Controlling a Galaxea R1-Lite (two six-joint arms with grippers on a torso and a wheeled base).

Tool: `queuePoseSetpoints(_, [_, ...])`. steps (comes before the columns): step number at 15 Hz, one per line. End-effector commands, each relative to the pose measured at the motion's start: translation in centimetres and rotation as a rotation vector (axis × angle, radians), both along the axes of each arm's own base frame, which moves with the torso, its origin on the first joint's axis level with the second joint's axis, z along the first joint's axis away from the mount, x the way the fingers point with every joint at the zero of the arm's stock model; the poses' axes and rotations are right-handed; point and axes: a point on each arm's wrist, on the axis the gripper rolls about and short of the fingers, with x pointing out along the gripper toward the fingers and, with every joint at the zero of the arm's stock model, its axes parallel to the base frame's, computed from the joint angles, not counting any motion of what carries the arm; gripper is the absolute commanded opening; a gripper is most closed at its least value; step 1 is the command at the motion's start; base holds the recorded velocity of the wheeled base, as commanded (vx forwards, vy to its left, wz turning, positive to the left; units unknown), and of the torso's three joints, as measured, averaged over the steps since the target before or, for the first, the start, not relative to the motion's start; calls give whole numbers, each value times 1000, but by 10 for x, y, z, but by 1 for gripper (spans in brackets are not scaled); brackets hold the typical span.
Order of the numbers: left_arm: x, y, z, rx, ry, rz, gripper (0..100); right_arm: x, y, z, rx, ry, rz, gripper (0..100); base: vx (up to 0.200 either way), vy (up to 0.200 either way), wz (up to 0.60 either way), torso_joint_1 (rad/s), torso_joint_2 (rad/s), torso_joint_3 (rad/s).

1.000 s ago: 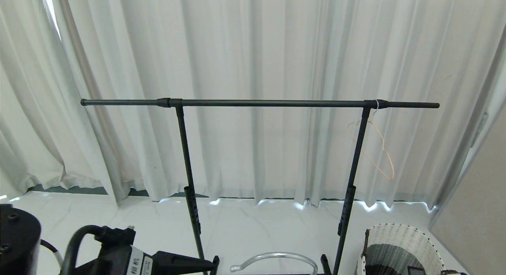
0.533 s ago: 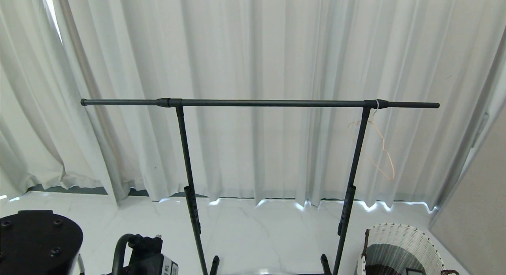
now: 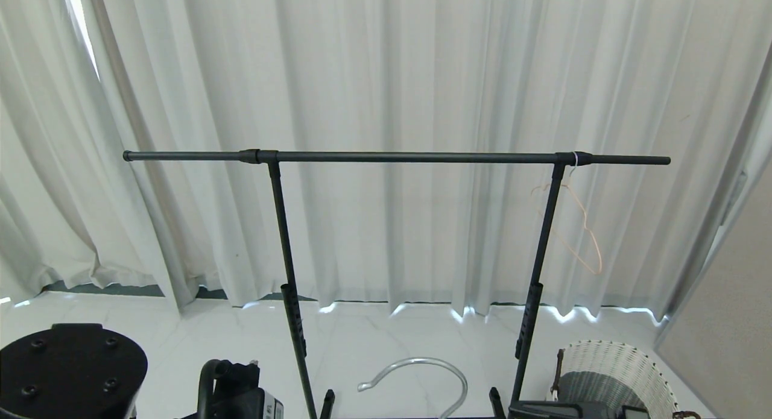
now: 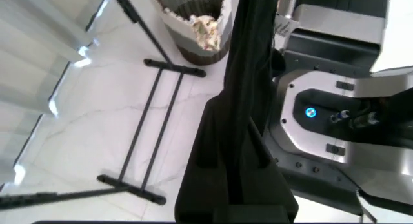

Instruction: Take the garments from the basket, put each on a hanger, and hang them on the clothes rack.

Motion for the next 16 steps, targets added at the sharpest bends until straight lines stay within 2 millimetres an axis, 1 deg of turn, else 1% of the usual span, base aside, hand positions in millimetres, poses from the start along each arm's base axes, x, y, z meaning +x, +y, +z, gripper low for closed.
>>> queuePoseSetpoints(1, [2, 3, -3, 17, -1, 37, 0, 1, -2, 0, 0, 0, -10, 100, 0, 0, 0, 0, 0, 0])
queuePoseSetpoints(3, [9, 12, -8, 58, -18, 151, 0, 3, -5, -2, -5, 2, -32, 100, 0, 0, 0, 0, 0, 0])
queuePoseSetpoints(5, [16, 19, -7, 78, -46, 254, 0, 5, -8, -6, -24, 13, -48, 100, 0, 0, 0, 0, 0, 0])
queuePoseSetpoints(7, [27, 23, 1, 30, -107, 347, 0, 12, -12, -16, -66, 46, -96, 100, 0, 0, 0, 0, 0, 0])
queuePoseSetpoints(8, [33, 25, 6, -8, -167, 402, 0, 19, -12, -21, -84, 86, -135, 100, 0, 0, 0, 0, 0, 0])
queuePoseSetpoints(9, [35, 25, 9, -15, -210, 445, 0, 25, -8, -24, -87, 132, -167, 100, 0, 0, 0, 0, 0, 0])
queuePoseSetpoints(12, [34, 21, 14, 14, -285, 513, 0, 49, 13, -30, -69, 280, -291, 100, 0, 0, 0, 0, 0, 0])
queuePoseSetpoints(13, [36, 18, 18, -2, -294, 515, 0, 66, 34, -30, -20, 347, -396, 100, 0, 0, 0, 0, 0, 0])
queuePoseSetpoints(14, [38, 17, 21, -10, -299, 518, 0, 77, 49, -28, 25, 376, -455, 100, 0, 0, 0, 0, 0, 0])
queuePoseSetpoints(15, [41, 14, 25, -19, -302, 523, 0, 86, 62, -27, 58, 393, -491, 100, 0, 0, 0, 0, 0, 0])
queuePoseSetpoints(16, [44, 13, 29, -32, -303, 539, 0, 91, 70, -29, 62, 397, -508, 100, 0, 0, 0, 0, 0, 0])
